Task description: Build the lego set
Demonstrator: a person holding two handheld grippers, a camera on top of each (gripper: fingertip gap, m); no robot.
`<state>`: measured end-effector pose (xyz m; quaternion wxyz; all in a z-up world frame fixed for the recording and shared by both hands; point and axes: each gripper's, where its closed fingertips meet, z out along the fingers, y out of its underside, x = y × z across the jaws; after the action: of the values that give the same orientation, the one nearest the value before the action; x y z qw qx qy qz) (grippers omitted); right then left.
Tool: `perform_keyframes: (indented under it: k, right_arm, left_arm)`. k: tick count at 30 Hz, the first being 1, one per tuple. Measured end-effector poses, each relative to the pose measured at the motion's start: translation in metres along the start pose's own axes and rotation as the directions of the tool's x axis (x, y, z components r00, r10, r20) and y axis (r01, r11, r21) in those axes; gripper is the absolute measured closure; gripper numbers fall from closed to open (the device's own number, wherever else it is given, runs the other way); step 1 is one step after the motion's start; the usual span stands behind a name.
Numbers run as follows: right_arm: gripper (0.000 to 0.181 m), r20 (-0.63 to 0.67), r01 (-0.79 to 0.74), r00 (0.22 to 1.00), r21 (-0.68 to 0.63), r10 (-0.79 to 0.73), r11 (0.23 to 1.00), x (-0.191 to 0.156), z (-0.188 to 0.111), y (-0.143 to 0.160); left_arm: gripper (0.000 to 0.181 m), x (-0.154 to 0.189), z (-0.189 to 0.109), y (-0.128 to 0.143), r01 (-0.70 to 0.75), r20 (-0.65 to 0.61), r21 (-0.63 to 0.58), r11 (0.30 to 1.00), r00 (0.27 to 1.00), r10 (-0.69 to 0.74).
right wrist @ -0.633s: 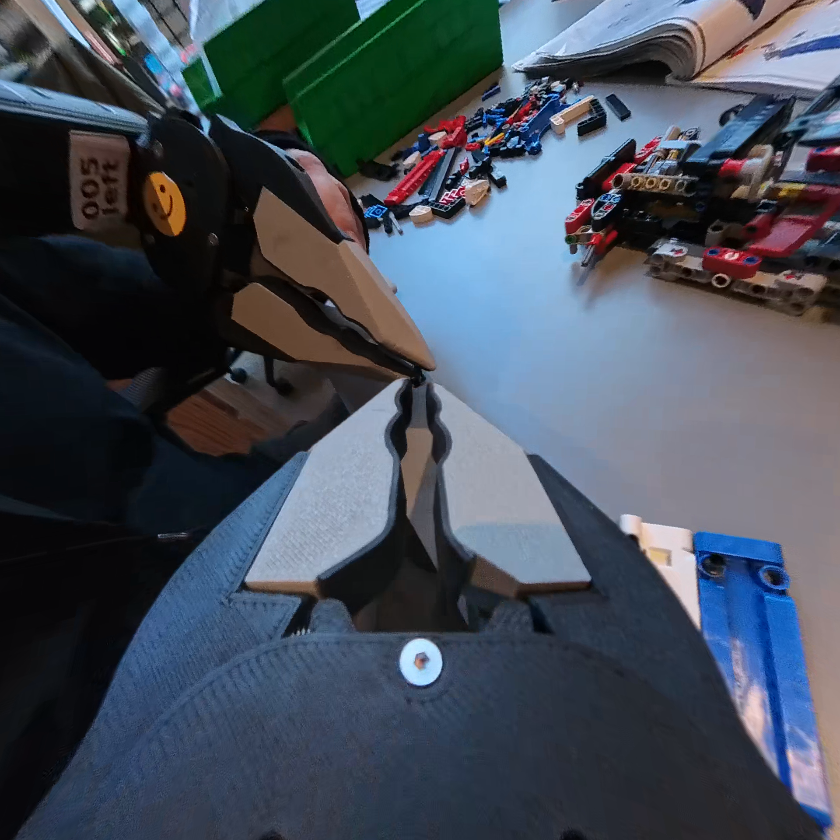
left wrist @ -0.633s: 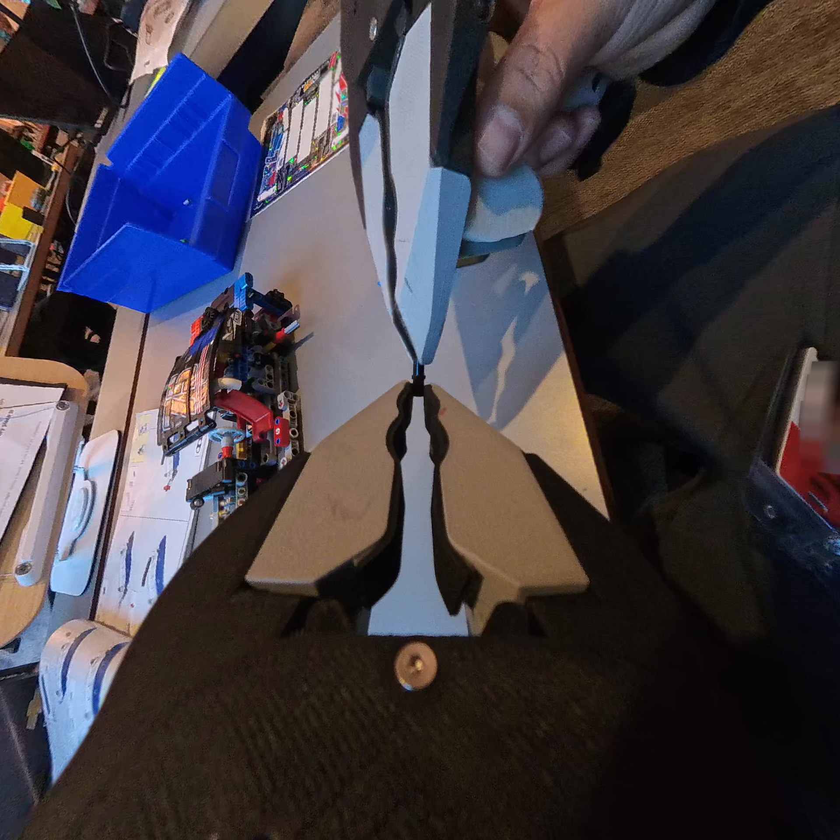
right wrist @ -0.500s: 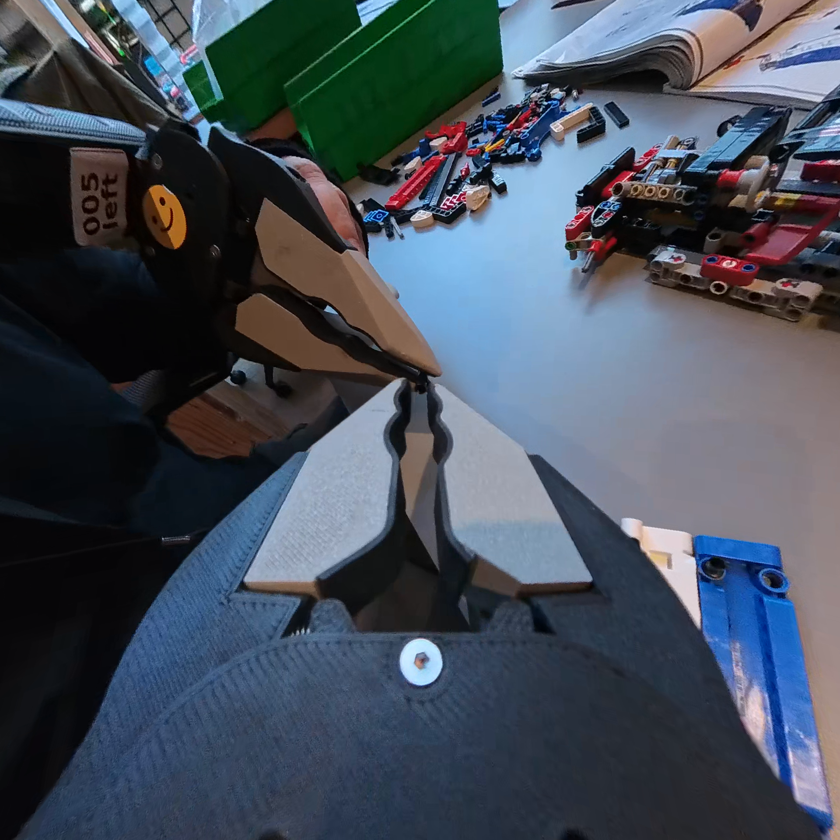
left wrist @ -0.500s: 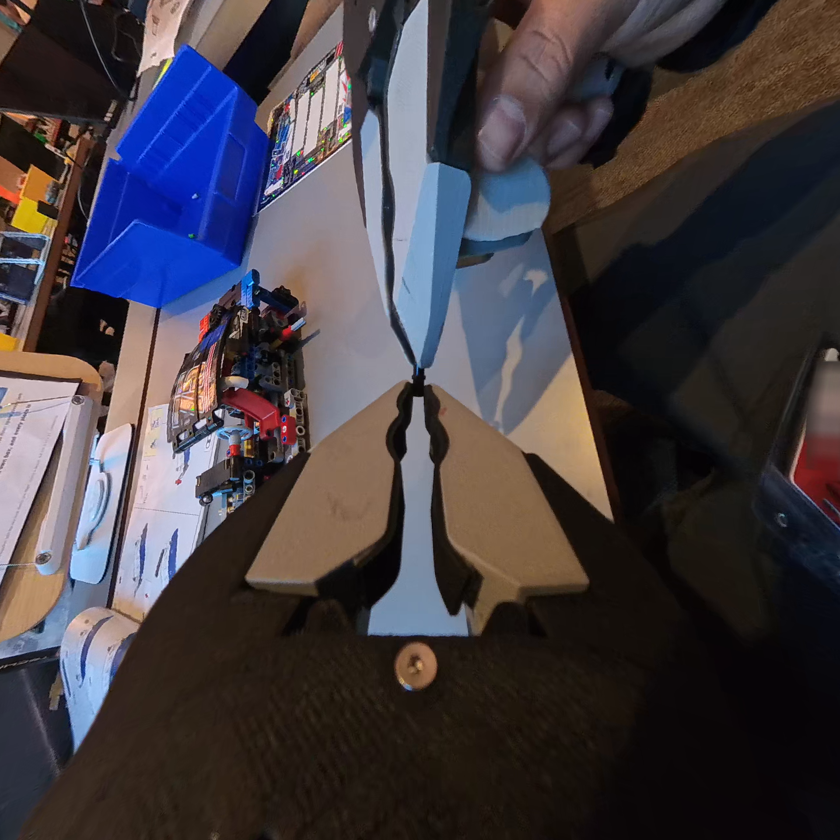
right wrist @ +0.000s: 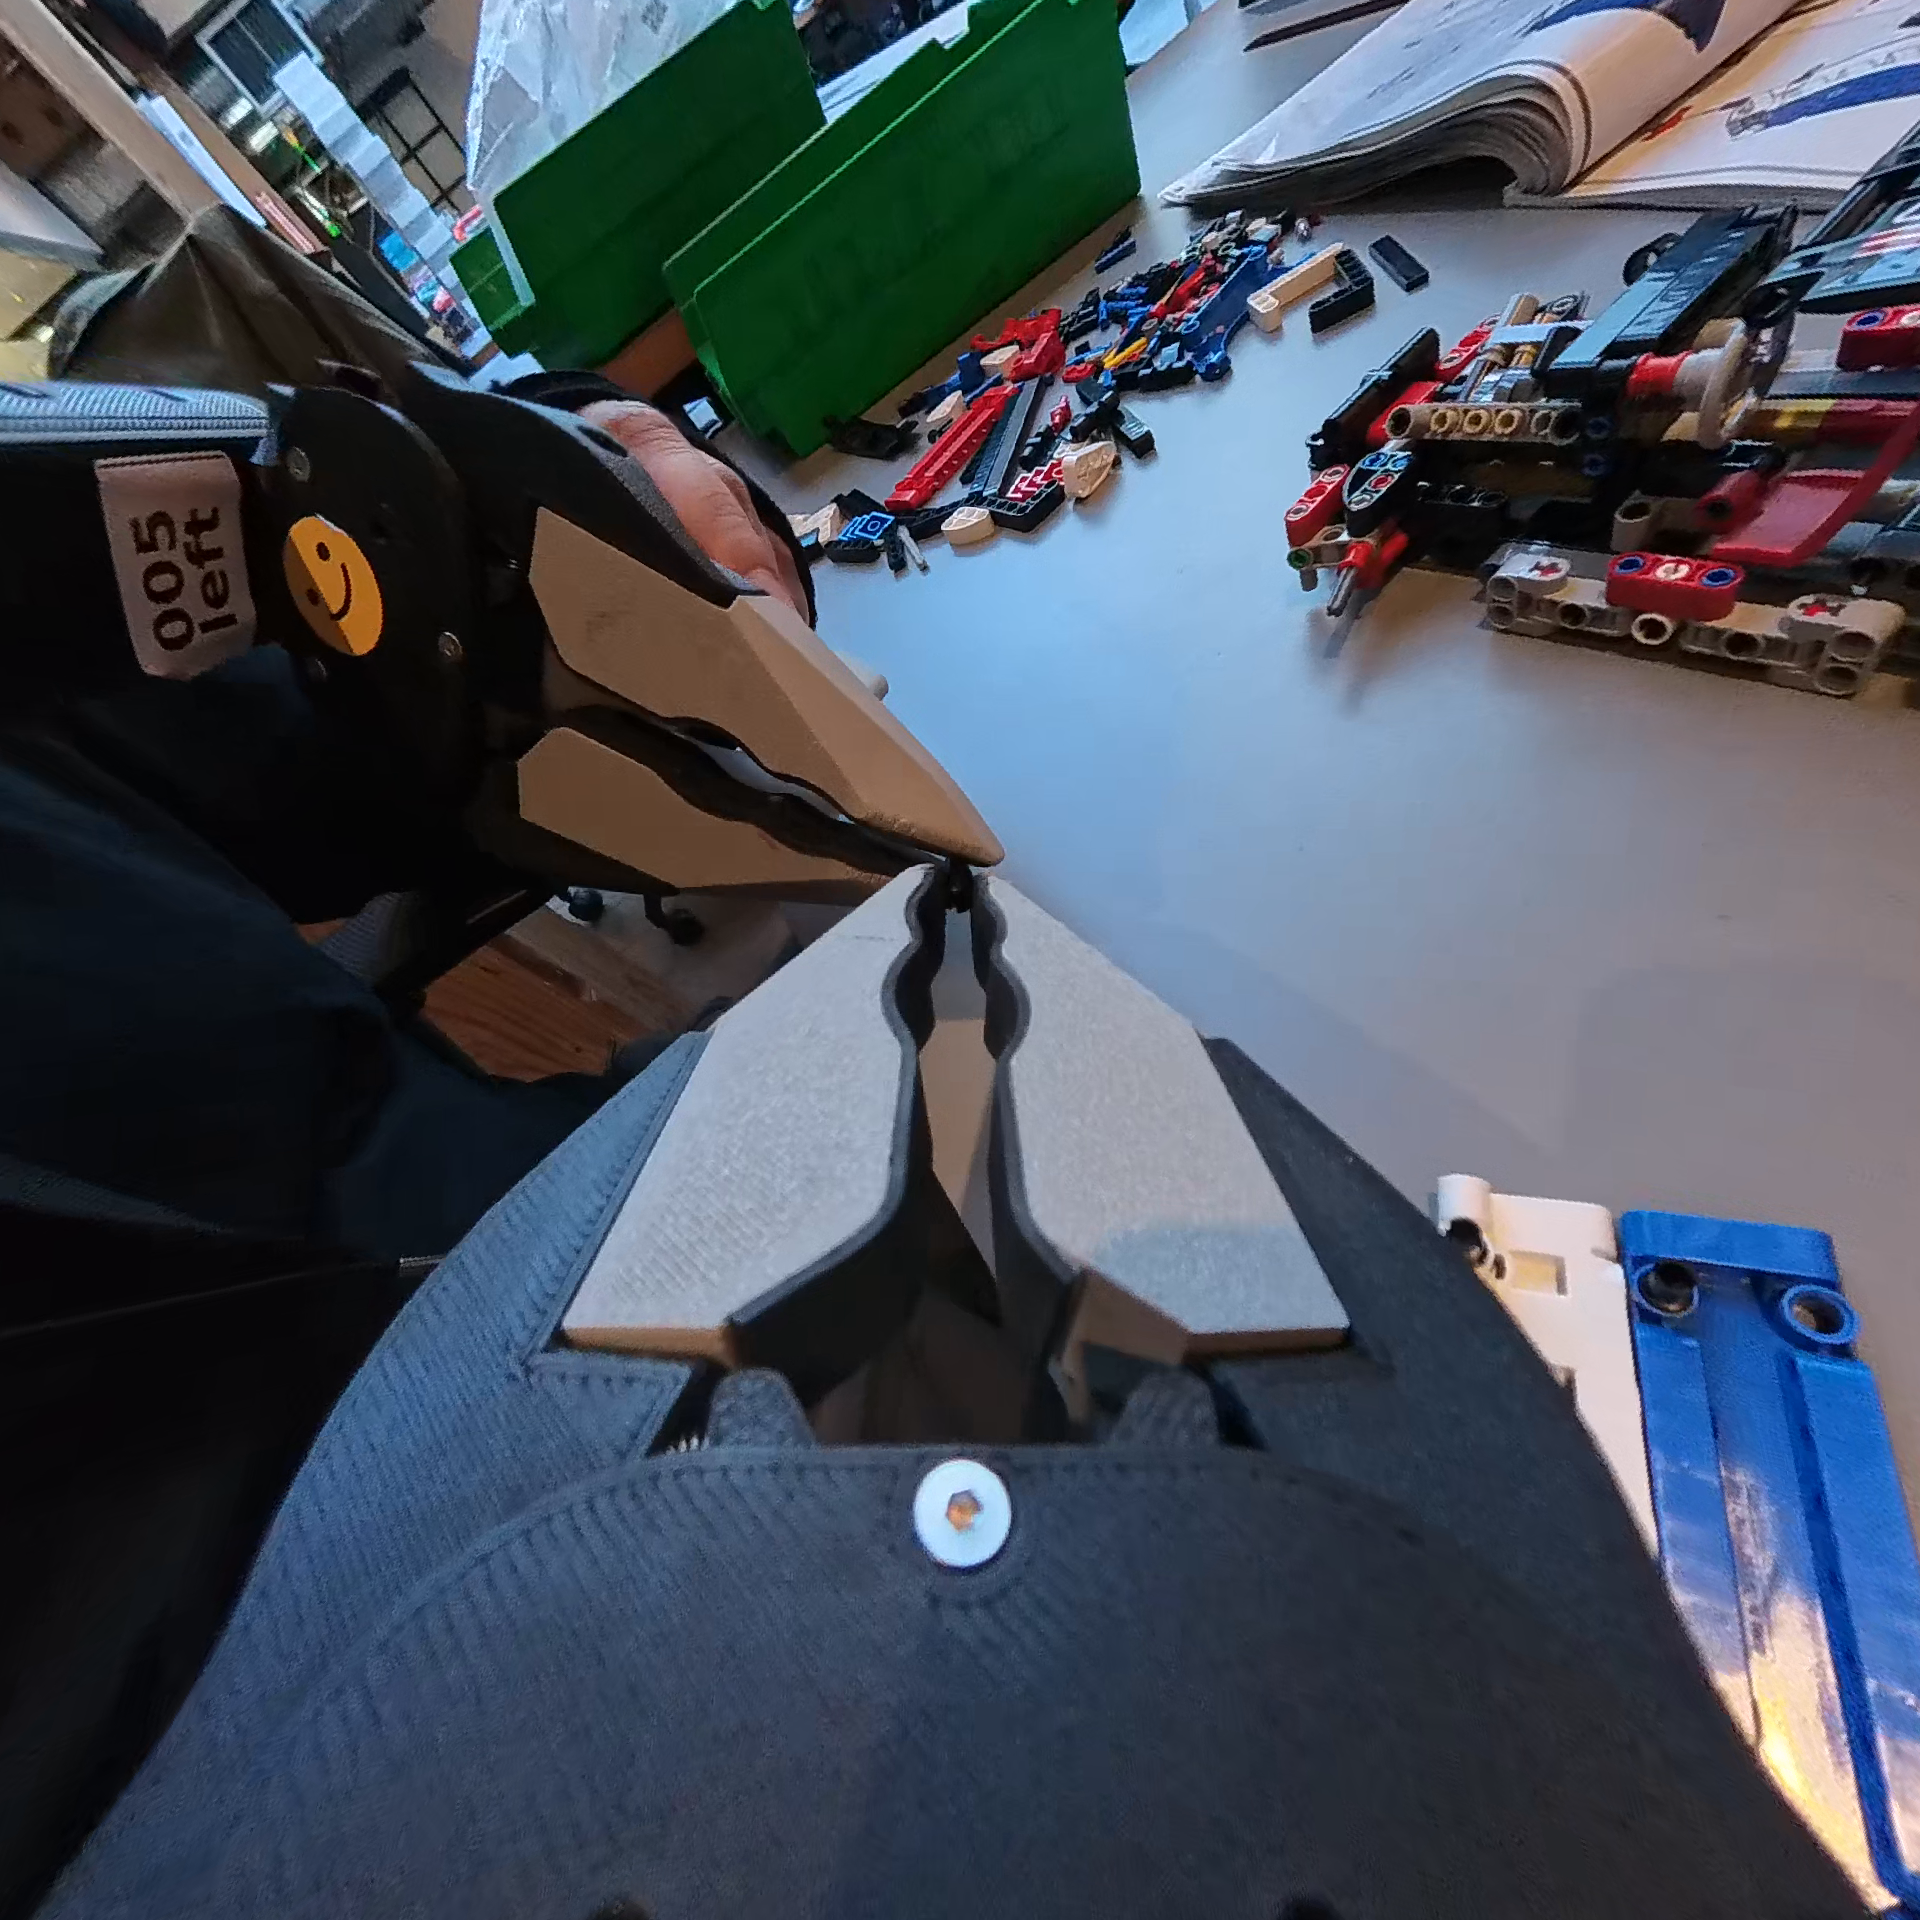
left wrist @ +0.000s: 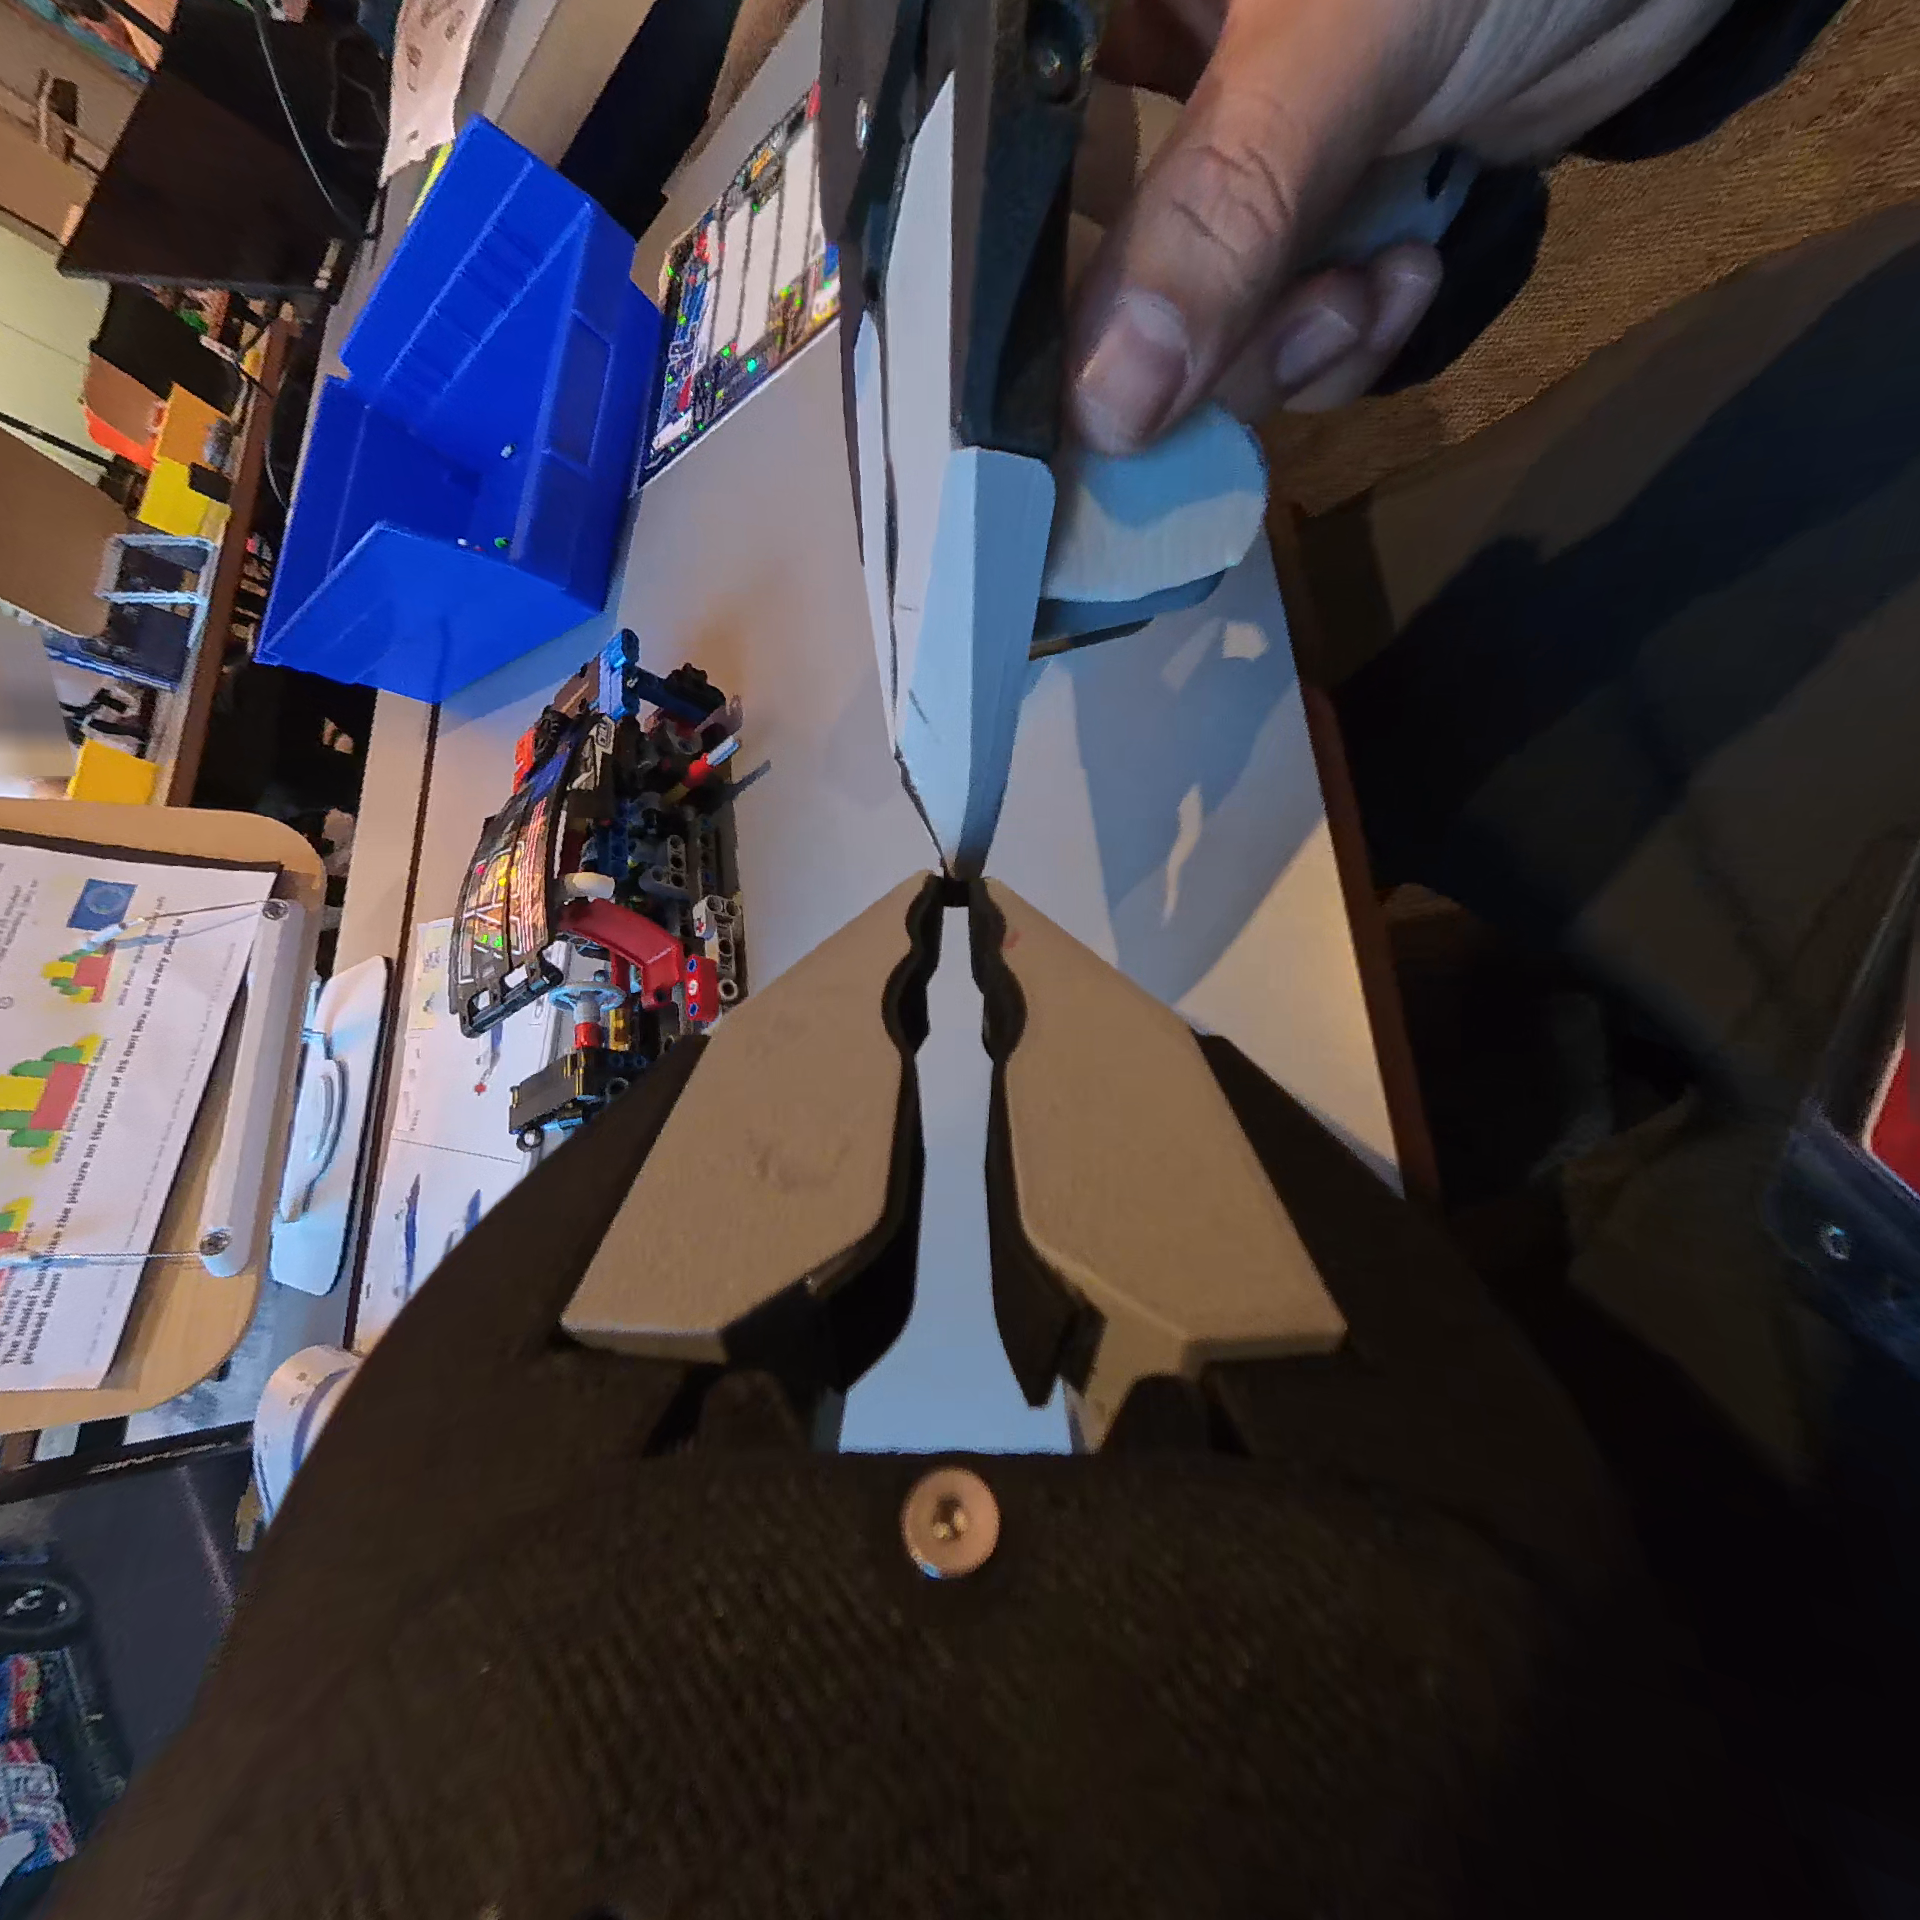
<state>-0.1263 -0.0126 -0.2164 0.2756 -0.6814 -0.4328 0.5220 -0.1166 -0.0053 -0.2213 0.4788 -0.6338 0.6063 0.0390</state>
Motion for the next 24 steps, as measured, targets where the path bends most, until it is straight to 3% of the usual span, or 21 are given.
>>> perform_keyframes:
  k: [1, 4, 6, 12, 17, 19, 24]
  right_arm:
    - [0.179, 0.009, -0.004, 1.000, 0.004, 0.004, 1.000, -0.001, -0.001, 0.000]
    - [0.179, 0.022, -0.011, 1.000, 0.013, 0.010, 1.000, -0.001, -0.007, 0.000]
    - [0.179, -0.008, 0.016, 1.000, 0.025, -0.016, 1.000, 0.002, -0.020, 0.002]
    - [0.179, -0.207, 0.097, 0.975, 0.069, -0.081, 0.993, 0.018, -0.092, 0.023]
    - [0.179, -0.428, 0.269, 0.873, 0.028, -0.231, 0.963, 0.031, -0.151, 0.047]
    - [0.179, -0.451, 0.302, 0.849, -0.012, -0.274, 0.953, 0.033, -0.161, 0.056]
    - [0.179, -0.464, 0.342, 0.815, -0.097, -0.347, 0.935, 0.044, -0.168, 0.079]
  left_arm:
    - [0.180, 0.000, -0.001, -0.001, -0.001, 0.005, 0.012, 1.000, 1.000, 0.001]
    - [0.174, 0.004, -0.001, -0.003, 0.038, -0.056, 0.042, 0.998, 0.998, -0.035]
    - [0.155, 0.006, 0.002, 0.001, 0.091, -0.113, 0.032, 0.995, 0.990, -0.087]
    - [0.130, 0.004, 0.033, -0.008, 0.174, -0.332, 0.032, 0.984, 0.931, -0.154]
    - [0.111, 0.007, 0.084, -0.046, 0.146, -0.551, 0.039, 0.989, 0.829, -0.101]
    - [0.098, 0.008, 0.103, -0.058, 0.130, -0.616, 0.017, 0.991, 0.783, -0.092]
    - [0.096, 0.022, 0.126, -0.057, -0.045, -0.711, -0.027, 0.999, 0.703, 0.012]
